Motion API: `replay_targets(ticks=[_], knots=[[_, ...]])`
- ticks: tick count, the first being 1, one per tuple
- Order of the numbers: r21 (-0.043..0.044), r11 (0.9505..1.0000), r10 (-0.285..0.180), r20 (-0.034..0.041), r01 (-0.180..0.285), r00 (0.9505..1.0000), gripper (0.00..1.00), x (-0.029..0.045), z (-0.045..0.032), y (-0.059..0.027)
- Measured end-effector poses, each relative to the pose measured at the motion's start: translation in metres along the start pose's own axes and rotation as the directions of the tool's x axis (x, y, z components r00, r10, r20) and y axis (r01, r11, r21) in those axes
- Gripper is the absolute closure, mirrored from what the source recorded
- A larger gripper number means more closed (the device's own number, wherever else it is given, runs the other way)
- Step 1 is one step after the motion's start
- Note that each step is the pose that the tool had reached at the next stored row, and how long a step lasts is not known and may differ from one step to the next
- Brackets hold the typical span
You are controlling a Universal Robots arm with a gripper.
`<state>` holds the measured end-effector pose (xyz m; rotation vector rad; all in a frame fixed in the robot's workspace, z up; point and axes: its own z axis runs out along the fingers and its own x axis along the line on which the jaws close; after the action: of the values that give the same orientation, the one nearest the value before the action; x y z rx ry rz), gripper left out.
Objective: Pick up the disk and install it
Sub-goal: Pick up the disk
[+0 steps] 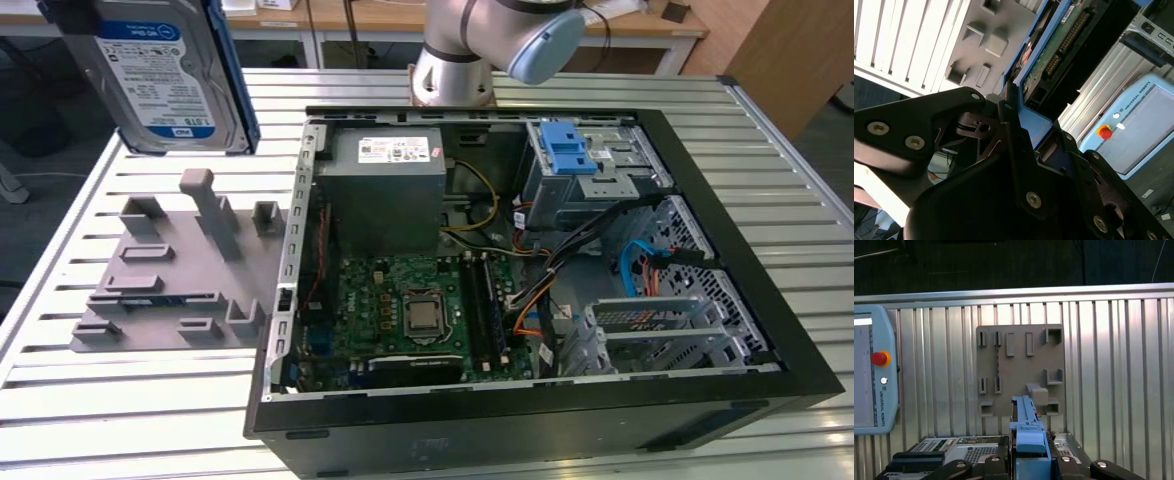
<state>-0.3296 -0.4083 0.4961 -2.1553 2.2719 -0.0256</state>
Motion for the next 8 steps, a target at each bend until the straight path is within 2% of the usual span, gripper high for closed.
replay_targets(ticks=[8], knots=[[0.0000, 1.0000, 0.000, 0.0000, 0.000, 1.0000, 0.63, 0.0049, 0.0002, -0.0107]])
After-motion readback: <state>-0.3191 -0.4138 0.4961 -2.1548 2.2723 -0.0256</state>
